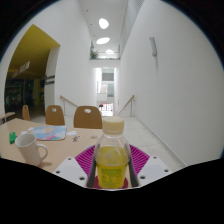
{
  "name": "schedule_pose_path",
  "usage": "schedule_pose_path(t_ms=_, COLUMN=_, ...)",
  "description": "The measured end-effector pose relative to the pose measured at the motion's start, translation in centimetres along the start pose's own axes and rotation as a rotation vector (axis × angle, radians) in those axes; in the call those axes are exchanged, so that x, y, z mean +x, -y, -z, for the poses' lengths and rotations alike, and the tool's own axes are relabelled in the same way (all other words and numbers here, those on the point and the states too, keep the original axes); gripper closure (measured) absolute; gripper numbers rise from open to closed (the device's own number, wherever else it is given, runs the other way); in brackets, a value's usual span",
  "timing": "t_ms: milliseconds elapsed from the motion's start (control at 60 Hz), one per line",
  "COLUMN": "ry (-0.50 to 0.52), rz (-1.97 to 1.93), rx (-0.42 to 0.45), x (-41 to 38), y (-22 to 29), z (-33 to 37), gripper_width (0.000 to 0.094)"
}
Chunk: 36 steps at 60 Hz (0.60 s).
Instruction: Pour water
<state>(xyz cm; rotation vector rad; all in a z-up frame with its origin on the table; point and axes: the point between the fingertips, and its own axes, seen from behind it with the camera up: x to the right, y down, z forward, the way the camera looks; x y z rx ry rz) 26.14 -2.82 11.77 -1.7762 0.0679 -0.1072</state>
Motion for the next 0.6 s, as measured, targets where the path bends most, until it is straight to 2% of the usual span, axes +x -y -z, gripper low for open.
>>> schedule_pose_path(t_ms=33, ry=-0.002, rz=0.012, rx=-0.019, x=0.1, y=-0.3, z=0.2, gripper_width=0.0340)
schedule_pose_path(t_ms=83, ry=-0.005, rz=0.021, rx=-0.050, x=0.6, y=-0.4, z=2.0, gripper_width=0.0067)
schedule_pose_path(t_ms=100, ry=-0.006, rz=0.020, rx=-0.053, x=0.7, y=-0.3, z=2.3, gripper_width=0.0051)
schedule_pose_path(t_ms=133, ry=0.001, rz=0.014, rx=-0.048, x=0.8, y=0.0, z=3.1, gripper_width=0.0096)
schedule_pose_path(t_ms=250, ry=0.031, rz=-0.017, rx=-0.064, x=0.2, y=-0.8, z=4.9, gripper_width=0.0077)
schedule_pose_path(t_ms=483, ry=0.204, rz=-0.108, rx=-0.102, x=-2.7, y=-3.5, z=15.9, gripper_width=0.0079)
schedule_pose_path(t_ms=600, ry=0.269, rz=-0.148, rx=-0.109, x=-3.4, y=-5.3, z=18.7, gripper_width=0.0080)
